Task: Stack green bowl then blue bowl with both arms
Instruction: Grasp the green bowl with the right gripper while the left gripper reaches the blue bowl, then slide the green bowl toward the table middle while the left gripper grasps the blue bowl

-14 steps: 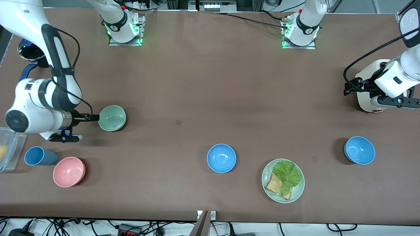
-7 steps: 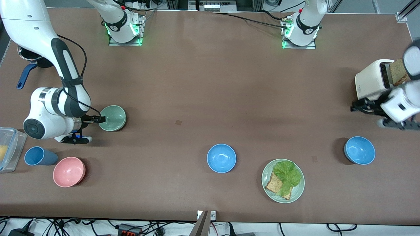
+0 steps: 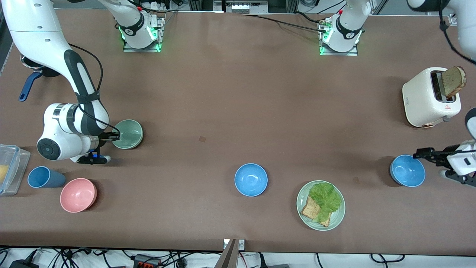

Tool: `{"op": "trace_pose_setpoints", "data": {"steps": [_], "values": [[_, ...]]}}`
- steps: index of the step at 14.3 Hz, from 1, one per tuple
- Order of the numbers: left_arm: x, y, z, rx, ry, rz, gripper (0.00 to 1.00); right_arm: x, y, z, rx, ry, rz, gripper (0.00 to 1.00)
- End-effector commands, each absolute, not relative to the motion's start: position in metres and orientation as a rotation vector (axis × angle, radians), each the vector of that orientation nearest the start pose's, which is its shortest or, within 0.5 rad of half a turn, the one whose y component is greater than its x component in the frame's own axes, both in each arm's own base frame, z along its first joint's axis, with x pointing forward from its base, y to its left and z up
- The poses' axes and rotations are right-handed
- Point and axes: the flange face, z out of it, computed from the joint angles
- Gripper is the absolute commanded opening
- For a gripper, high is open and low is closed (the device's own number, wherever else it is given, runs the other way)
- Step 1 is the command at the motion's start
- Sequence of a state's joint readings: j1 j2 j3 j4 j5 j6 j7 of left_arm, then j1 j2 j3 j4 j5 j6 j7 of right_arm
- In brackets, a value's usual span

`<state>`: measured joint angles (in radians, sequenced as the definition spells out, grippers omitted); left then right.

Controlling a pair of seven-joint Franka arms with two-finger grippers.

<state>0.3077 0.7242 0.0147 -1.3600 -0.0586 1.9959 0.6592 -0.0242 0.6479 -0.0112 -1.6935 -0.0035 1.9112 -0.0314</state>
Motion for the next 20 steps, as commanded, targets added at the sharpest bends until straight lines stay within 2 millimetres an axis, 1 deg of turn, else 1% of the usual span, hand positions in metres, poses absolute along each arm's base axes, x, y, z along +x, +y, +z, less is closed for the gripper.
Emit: {"op": "trace_pose_setpoints", "data": {"steps": [1,2,3,5,6,7,8,9,10,11,12,15,16,17,18,20], "values": [[0.704,0.229,0.276,-3.153,0.584,-0.02,1.0,0.632,-0.005,0.209,-3.051,-0.026,0.635,0.0],[0.704,0.235,0.268,-3.144,0.593,-0.033,1.0,0.634,0.008,0.214,-3.043,-0.054,0.631,0.0],[0.701,0.245,0.266,-3.148,0.58,-0.035,1.0,0.636,0.022,0.219,-3.031,-0.091,0.628,0.0],[0.698,0.253,0.248,-3.151,0.585,-0.026,1.0,0.64,0.075,0.233,-2.98,-0.185,0.585,0.0],[0.697,0.26,0.24,-3.146,0.588,-0.044,1.0,0.642,0.095,0.24,-2.953,-0.15,0.568,0.0],[0.695,0.265,0.231,-3.143,0.604,-0.048,1.0,0.642,0.129,0.248,-2.931,-0.158,0.548,0.0],[0.694,0.268,0.221,-3.142,0.624,-0.056,0.98,0.64,0.17,0.256,-2.931,-0.177,0.526,0.0],[0.694,0.269,0.219,-3.141,0.632,-0.069,0.95,0.631,0.213,0.259,-2.952,-0.178,0.528,0.0],[0.694,0.269,0.218,-3.145,0.633,-0.075,0.88,0.617,0.257,0.259,-2.974,-0.182,0.527,0.0],[0.694,0.268,0.216,-3.15,0.63,-0.076,0.82,0.609,0.289,0.257,-2.985,-0.159,0.512,0.0],[0.694,0.267,0.21,-3.156,0.631,-0.068,0.72,0.598,0.317,0.254,-3.0,-0.124,0.508,0.0],[0.695,0.265,0.209,-3.189,0.6,-0.095,0.34,0.564,0.384,0.242,-3.021,-0.125,0.482,0.0],[0.695,0.265,0.21,-3.191,0.601,-0.098,0.21,0.553,0.399,0.237,-3.031,-0.096,0.488,0.0],[0.695,0.265,0.215,-3.186,0.602,-0.105,0.08,0.546,0.41,0.235,-3.035,-0.081,0.491,0.0],[0.696,0.264,0.217,-3.185,0.604,-0.11,0.01,0.542,0.416,0.234,-3.034,-0.092,0.496,0.0],[0.697,0.259,0.218,-3.203,0.61,-0.106,0.01,0.531,0.428,0.23,-3.019,-0.102,0.525,0.0]]}}
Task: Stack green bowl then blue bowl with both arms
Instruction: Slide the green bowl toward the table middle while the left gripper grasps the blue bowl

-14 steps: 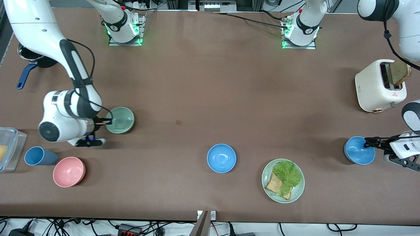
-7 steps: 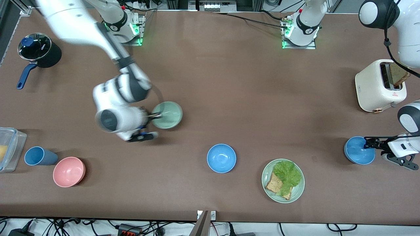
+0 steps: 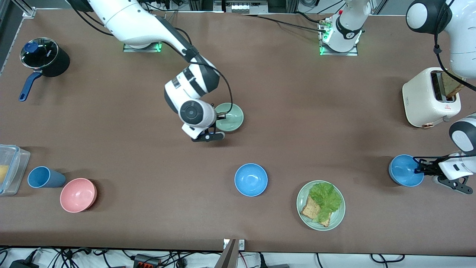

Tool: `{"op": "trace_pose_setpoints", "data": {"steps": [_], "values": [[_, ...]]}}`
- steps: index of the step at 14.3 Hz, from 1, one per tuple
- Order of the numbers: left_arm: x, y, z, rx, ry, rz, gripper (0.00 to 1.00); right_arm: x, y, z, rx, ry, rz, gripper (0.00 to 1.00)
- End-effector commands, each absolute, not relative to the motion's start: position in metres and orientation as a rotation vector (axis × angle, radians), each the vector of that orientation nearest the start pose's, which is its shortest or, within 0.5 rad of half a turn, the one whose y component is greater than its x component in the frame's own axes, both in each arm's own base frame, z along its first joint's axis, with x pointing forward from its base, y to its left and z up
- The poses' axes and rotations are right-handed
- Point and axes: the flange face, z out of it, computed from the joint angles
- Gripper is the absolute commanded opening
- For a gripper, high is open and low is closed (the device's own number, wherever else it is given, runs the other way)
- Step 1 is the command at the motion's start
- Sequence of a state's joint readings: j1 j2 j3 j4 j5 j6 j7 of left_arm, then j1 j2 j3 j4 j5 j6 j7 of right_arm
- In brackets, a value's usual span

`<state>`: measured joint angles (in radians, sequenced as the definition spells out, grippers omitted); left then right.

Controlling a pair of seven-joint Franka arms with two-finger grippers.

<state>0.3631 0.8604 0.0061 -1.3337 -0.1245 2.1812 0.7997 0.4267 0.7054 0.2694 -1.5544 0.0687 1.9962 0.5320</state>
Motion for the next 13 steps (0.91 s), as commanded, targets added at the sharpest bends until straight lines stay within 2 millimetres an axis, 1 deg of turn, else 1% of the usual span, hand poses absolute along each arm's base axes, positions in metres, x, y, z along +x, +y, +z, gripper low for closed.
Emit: {"op": "trace_pose_setpoints", "data": {"steps": [1,2,4,6,7,8,9,10,11,12,13], "values": [[0.696,0.255,0.221,-3.225,0.617,-0.095,0.01,0.524,0.438,0.228,-2.982,-0.082,0.562,0.0],[0.694,0.251,0.229,-3.242,0.63,-0.064,0.01,0.521,0.44,0.223,-2.96,-0.063,0.59,0.0],[0.694,0.245,0.246,-3.25,0.66,-0.041,0.01,0.522,0.442,0.219,-2.953,-0.058,0.567,0.0],[0.694,0.23,0.263,-3.276,0.707,-0.01,0.0,0.515,0.448,0.204,-2.954,-0.064,0.59,0.0],[0.693,0.224,0.274,-3.288,0.724,0.001,0.01,0.512,0.454,0.202,-2.949,-0.069,0.571,0.0],[0.69,0.215,0.286,-3.3,0.746,0.022,0.01,0.511,0.458,0.201,-2.946,-0.075,0.555,0.04],[0.689,0.204,0.297,-3.313,0.77,0.037,0.0,0.512,0.458,0.202,-2.947,-0.049,0.549,0.75],[0.688,0.19,0.31,-3.32,0.792,0.048,0.0,0.514,0.458,0.209,-2.955,-0.013,0.534,1.0],[0.686,0.174,0.321,-3.33,0.808,0.058,0.0,0.522,0.46,0.229,-2.966,0.003,0.482,1.0],[0.684,0.159,0.333,-3.348,0.77,0.074,0.0,0.537,0.46,0.258,-2.951,0.009,0.421,1.0],[0.682,0.137,0.344,-3.373,0.709,0.099,0.0,0.549,0.449,0.279,-2.952,0.032,0.422,1.0]]}}
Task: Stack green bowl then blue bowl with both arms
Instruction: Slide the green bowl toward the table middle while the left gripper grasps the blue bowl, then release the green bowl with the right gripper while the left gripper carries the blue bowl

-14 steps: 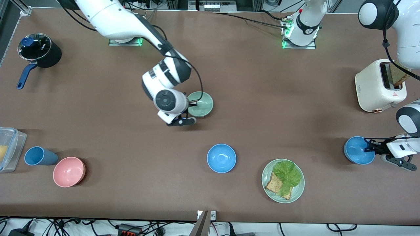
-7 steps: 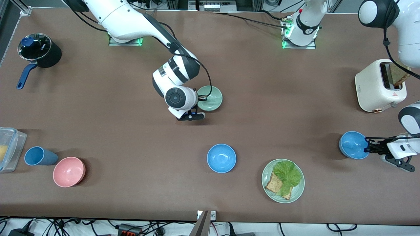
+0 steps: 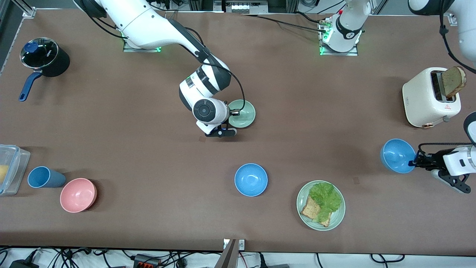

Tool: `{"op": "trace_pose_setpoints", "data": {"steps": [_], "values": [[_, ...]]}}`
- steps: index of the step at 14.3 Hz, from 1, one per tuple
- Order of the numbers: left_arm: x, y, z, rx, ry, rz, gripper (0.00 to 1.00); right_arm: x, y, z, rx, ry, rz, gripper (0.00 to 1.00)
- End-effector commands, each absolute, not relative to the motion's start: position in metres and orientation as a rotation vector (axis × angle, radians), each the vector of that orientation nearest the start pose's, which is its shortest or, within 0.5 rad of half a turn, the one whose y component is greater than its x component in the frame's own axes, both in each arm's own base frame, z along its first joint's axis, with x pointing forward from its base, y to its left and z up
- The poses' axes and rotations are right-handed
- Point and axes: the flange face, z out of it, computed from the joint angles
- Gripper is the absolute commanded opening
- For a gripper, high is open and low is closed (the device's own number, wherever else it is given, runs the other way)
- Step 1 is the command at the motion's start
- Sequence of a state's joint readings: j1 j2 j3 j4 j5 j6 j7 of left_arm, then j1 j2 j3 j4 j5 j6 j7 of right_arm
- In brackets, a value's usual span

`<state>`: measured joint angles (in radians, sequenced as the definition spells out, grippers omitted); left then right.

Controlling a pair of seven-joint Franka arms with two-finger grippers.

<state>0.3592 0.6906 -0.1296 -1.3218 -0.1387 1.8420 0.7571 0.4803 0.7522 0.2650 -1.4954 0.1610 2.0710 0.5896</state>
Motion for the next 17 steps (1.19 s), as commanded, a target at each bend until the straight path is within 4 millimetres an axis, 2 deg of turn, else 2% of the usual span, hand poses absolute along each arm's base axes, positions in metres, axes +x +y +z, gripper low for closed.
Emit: {"op": "trace_pose_setpoints", "data": {"steps": [1,2,3,4,6,8,9,12,14,15,17], "values": [[0.679,0.12,0.354,-3.388,0.658,0.115,0.0,0.561,0.434,0.31,-2.956,0.048,0.427,1.0],[0.676,0.1,0.366,-3.401,0.602,0.132,0.0,0.574,0.418,0.342,-2.956,0.069,0.407,1.0],[0.671,0.081,0.372,-3.413,0.553,0.159,0.0,0.593,0.395,0.374,-2.973,0.103,0.344,1.0],[0.665,0.062,0.378,-3.418,0.494,0.187,0.0,0.606,0.372,0.398,-2.988,0.129,0.287,1.0],[0.657,0.02,0.395,-3.427,0.368,0.22,0.0,0.624,0.33,0.429,-2.998,0.19,0.223,1.0],[0.647,-0.029,0.408,-3.416,0.237,0.272,0.0,0.639,0.293,0.45,-3.019,0.253,0.15,1.0],[0.641,-0.062,0.413,-3.402,0.153,0.298,0.0,0.646,0.267,0.469,-3.047,0.26,0.073,1.0],[0.619,-0.155,0.425,-3.343,-0.125,0.377,0.0,0.66,0.197,0.498,-3.085,0.229,0.018,1.0],[0.606,-0.207,0.424,-3.302,-0.32,0.409,0.0,0.665,0.154,0.513,-3.086,0.264,0.002,1.0],[0.601,-0.225,0.417,-3.285,-0.394,0.422,0.0,0.667,0.134,0.519,-3.085,0.308,-0.01,1.0],[0.589,-0.248,0.399,-3.256,-0.533,0.425,0.0,0.668,0.097,0.523,-3.082,0.374,0.016,1.0]]}}
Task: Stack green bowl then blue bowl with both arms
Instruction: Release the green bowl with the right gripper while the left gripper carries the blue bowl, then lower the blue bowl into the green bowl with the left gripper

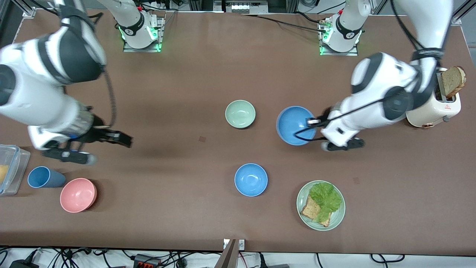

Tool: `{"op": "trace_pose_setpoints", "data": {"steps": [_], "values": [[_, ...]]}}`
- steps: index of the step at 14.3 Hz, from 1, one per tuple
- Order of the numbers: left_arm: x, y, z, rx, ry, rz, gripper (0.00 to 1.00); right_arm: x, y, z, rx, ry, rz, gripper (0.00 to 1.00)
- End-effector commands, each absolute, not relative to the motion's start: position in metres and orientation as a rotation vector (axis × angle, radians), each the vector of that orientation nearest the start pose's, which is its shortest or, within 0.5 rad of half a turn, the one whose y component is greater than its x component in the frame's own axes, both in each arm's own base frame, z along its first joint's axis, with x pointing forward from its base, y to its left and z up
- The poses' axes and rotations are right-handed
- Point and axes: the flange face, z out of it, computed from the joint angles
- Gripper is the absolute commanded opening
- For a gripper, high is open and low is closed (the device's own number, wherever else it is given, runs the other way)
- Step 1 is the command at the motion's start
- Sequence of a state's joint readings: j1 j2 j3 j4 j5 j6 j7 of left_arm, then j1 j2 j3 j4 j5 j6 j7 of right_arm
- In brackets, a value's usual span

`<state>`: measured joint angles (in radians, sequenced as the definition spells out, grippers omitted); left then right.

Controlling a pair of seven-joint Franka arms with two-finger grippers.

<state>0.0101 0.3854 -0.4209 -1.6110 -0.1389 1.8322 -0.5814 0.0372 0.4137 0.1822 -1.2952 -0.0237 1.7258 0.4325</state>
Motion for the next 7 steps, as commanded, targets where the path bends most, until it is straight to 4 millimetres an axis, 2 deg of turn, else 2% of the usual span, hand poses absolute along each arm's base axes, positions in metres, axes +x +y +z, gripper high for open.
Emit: {"op": "trace_pose_setpoints", "data": {"steps": [1,2,4,6,7], "values": [[0.578,-0.271,0.39,-3.25,-0.581,0.41,0.0,0.664,0.083,0.536,-3.087,0.371,0.006,1.0],[0.569,-0.289,0.384,-3.246,-0.619,0.395,0.0,0.661,0.066,0.552,-3.098,0.331,-0.041,1.0],[0.554,-0.313,0.369,-3.223,-0.727,0.377,0.0,0.657,0.024,0.562,-3.136,0.233,-0.07,1.0],[0.536,-0.334,0.349,-3.186,-0.907,0.345,0.0,0.65,-0.003,0.578,-3.155,0.138,-0.094,1.0],[0.525,-0.35,0.343,-3.184,-0.941,0.336,0.0,0.646,-0.013,0.587,-3.159,0.099,-0.115,1.0]]}}
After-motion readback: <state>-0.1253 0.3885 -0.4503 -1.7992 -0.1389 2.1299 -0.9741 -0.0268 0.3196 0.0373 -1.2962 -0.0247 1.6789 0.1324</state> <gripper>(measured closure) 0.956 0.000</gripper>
